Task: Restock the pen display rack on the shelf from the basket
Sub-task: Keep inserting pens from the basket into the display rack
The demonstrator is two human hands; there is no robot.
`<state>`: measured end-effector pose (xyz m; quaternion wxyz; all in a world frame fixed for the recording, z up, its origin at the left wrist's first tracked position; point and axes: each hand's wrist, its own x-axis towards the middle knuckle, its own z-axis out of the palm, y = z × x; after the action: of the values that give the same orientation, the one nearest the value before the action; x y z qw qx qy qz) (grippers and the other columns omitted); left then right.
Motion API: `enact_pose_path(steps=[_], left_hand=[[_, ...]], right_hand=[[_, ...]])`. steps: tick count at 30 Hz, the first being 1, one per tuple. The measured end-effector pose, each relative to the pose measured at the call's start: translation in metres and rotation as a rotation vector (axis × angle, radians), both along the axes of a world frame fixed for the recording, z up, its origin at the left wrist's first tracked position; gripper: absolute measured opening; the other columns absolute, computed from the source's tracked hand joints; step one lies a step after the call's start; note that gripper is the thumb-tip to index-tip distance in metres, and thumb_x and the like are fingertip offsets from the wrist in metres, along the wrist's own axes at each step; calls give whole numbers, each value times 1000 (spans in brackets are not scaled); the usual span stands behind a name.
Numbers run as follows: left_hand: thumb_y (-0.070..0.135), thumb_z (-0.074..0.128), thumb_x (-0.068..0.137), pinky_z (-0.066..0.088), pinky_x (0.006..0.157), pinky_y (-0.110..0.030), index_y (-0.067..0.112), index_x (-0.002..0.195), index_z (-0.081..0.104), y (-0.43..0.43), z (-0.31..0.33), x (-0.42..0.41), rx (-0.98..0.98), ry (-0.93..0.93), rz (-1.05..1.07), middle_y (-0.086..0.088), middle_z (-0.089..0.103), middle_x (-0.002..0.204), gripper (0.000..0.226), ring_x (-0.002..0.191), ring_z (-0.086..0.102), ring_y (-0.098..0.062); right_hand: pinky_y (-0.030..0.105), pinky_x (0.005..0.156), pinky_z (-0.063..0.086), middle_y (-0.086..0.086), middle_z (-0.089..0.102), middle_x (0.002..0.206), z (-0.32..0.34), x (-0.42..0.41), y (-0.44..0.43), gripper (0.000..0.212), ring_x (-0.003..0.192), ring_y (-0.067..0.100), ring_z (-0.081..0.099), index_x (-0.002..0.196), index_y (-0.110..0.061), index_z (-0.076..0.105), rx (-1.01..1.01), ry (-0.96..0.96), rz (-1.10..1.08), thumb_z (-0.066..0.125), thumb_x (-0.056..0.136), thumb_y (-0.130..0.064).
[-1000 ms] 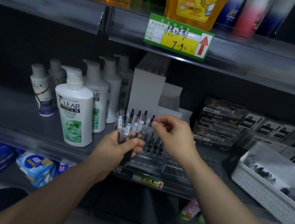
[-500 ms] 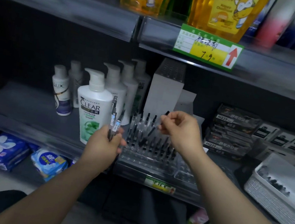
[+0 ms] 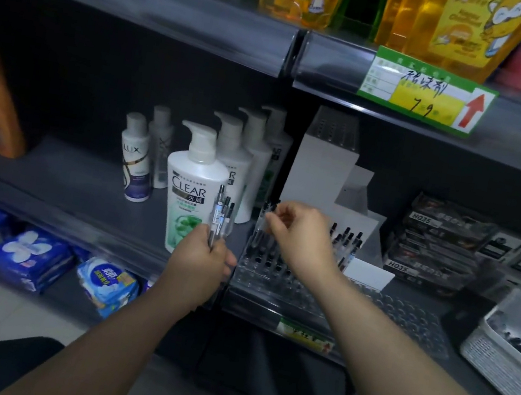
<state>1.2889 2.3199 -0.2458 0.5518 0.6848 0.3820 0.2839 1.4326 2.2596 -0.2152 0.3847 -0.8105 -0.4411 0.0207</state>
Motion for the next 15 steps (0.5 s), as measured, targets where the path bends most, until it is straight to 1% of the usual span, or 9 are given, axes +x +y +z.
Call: enact_pose_path(steps=[2,5,9,12,15], left_hand=[[12,42,100,54,75,-44,5,100,54,1,-1,-2,-10,-15,3,-8,69,79,14,65,60,-18],[10,45,100,55,77,-42,4,99,53,3,-3,-3,-17,-39,26,-4,69,79,10,67,61,-16],[9,48,98,54,75,-39,5,94,53,5,-5,-4,-28,-66,41,-3,69,81,8,68,62,-15],[9,48,99,54,74,-37,9,94,54,6,-6,-5,-52,-97,37,-3,69,83,8,70,63,-14],[8,50,98,52,73,-31,10,91,55,4,-6,-3,-126,-142,14,-5,69,86,9,75,62,-14]], right_hand=[[33,66,52,10,68,73,-2,-1,4,21,68,22,63,79,-4,66,-38,-64,4,61,92,-21],[28,58,43,9,65,68,-8,-2,8,26,63,21,58,73,-5,63,-108,-117,17,60,92,-21],[32,63,52,8,67,69,-14,0,11,25,65,21,63,74,-6,65,-107,-87,19,60,92,-22],[32,66,53,7,69,70,-12,0,11,22,67,20,65,77,-8,67,-113,-86,30,60,92,-23],[30,71,54,7,71,78,-8,-2,6,18,72,19,66,90,-8,71,-125,-70,21,63,91,-25]])
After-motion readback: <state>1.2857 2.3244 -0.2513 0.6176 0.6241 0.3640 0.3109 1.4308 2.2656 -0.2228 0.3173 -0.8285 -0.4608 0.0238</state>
